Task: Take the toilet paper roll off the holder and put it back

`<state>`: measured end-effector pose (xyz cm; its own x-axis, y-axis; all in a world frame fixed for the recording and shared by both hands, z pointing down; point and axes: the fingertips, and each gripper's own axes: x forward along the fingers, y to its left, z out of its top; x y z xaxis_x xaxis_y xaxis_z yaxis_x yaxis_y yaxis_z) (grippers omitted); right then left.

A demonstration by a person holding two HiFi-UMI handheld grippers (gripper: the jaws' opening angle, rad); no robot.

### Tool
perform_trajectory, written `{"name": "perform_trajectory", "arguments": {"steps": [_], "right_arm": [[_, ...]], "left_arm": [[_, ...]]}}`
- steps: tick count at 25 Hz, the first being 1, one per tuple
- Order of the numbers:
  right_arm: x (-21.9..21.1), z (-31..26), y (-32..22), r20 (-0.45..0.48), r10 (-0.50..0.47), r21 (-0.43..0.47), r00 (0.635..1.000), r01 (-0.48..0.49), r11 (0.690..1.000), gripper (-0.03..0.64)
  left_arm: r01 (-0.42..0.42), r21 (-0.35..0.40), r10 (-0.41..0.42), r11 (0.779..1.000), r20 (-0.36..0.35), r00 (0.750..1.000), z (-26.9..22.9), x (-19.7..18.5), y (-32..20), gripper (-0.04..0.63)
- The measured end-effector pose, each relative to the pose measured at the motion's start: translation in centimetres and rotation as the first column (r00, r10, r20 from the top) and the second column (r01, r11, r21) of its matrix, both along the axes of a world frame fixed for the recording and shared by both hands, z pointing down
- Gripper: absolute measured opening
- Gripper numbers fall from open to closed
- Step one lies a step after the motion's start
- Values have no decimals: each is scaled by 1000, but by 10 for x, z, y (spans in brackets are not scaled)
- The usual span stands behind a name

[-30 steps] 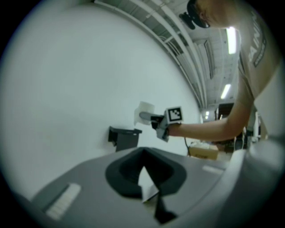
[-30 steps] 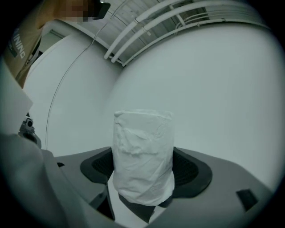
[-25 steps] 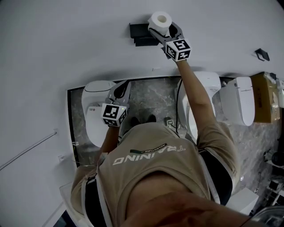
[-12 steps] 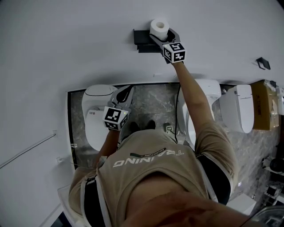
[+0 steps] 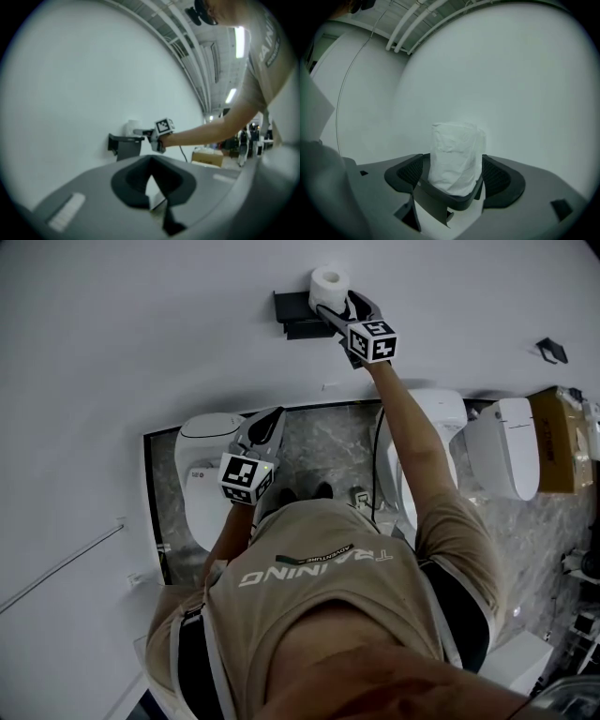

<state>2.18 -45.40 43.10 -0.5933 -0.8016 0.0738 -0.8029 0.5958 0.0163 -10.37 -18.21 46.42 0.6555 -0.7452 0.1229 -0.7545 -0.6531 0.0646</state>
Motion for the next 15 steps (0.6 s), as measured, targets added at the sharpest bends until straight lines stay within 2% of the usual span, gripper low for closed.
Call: {"name": "perform_trajectory", "arguments": {"steps": [5,9,10,12,15], "right_arm": [[13,-17,44,2,42,82,999,-42,996,351],[13,-22,99,28,49,111,998,-52,992,346],[13,-23,114,33,49,120,998,-52,991,311],[15,-26,143,37,59,145,998,-64,987,64],[16,-24,186,19,24,161,1000,-27,987,21]], "left_arm": [[-52,-20,52,998,3,999,5,1,6,0],[-93,-46,94,995,5,996,16,2,12,0],[-99,-50,99,994,4,995,18,3,13,0],[-108,-53,108,993,1,994,20,9,15,0],[-104,-46,104,994,-8,995,19,19,27,0]]}}
